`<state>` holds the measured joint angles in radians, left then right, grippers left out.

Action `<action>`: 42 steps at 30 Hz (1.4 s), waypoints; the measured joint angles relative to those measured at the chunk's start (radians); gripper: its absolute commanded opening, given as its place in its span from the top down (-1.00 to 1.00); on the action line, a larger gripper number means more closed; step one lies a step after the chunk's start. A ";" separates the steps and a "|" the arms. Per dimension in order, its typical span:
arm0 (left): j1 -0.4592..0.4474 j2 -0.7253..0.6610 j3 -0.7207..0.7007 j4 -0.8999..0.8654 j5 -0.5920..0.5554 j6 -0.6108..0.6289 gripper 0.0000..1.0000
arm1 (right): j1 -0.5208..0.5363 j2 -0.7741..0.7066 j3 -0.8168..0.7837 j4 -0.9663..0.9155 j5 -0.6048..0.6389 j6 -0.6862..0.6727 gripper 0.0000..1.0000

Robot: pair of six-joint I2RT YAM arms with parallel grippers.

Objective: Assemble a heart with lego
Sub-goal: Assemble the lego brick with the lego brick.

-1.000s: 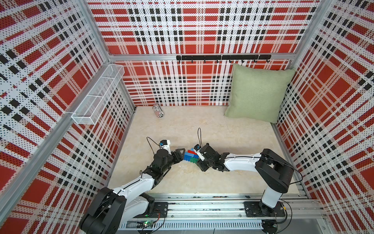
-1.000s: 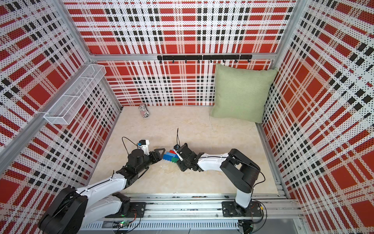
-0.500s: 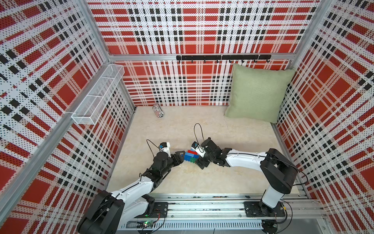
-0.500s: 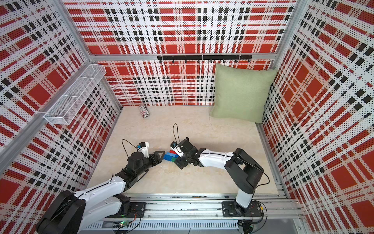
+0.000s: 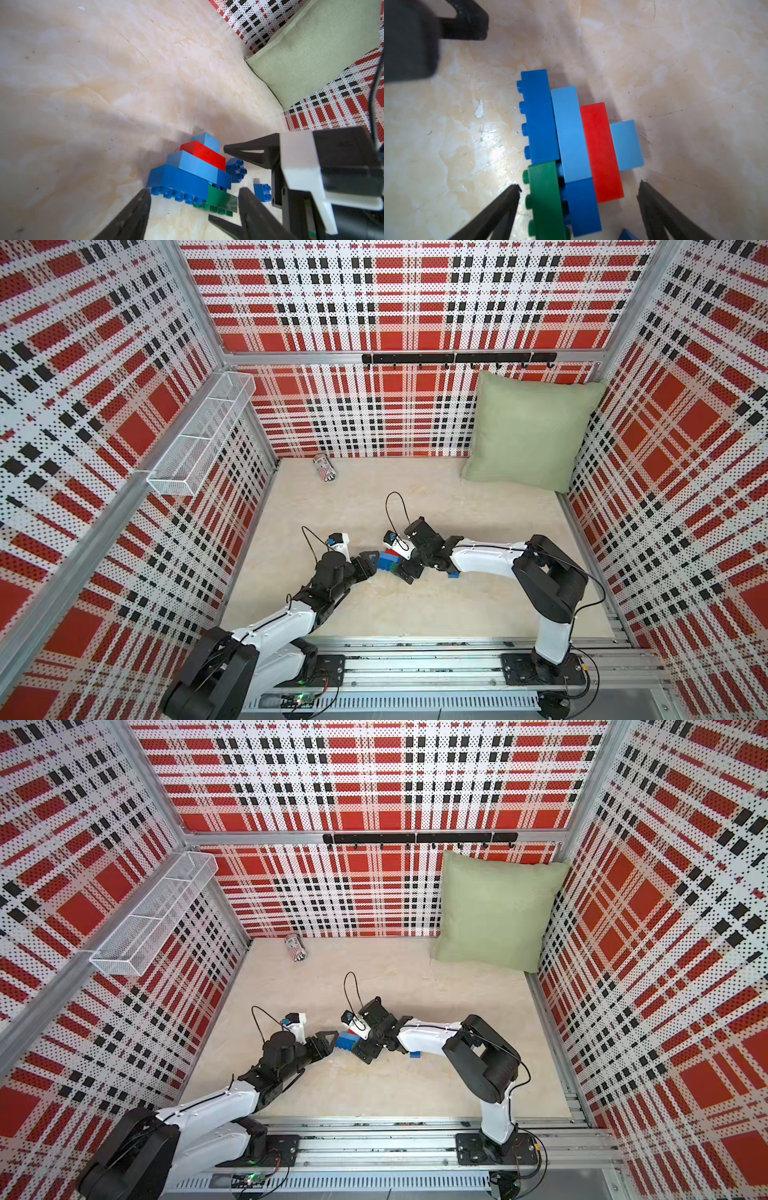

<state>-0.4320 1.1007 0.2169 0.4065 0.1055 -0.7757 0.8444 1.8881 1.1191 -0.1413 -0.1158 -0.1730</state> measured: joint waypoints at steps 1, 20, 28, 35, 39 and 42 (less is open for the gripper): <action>0.003 0.004 0.000 0.000 0.000 0.001 -0.44 | -0.004 0.007 0.004 0.000 -0.003 -0.003 -0.80; 0.074 0.256 0.105 0.130 0.053 0.057 -0.44 | -0.016 0.062 0.064 -0.026 -0.025 -0.051 -0.40; 0.085 0.373 0.153 0.165 0.102 0.078 -0.42 | -0.016 0.068 0.067 -0.024 -0.039 -0.051 -0.09; 0.082 0.391 0.158 0.171 0.143 0.082 -0.42 | -0.016 0.079 0.068 0.006 -0.041 -0.024 0.06; 0.077 0.391 0.158 0.172 0.149 0.082 -0.42 | -0.016 0.081 0.068 0.013 -0.040 -0.012 0.02; 0.077 0.391 0.158 0.172 0.148 0.082 -0.42 | -0.016 0.081 0.068 0.013 -0.038 -0.010 -0.21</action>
<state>-0.3550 1.4918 0.3748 0.5785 0.2535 -0.6933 0.8280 1.9690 1.1870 -0.1287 -0.1535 -0.1829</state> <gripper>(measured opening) 0.712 0.669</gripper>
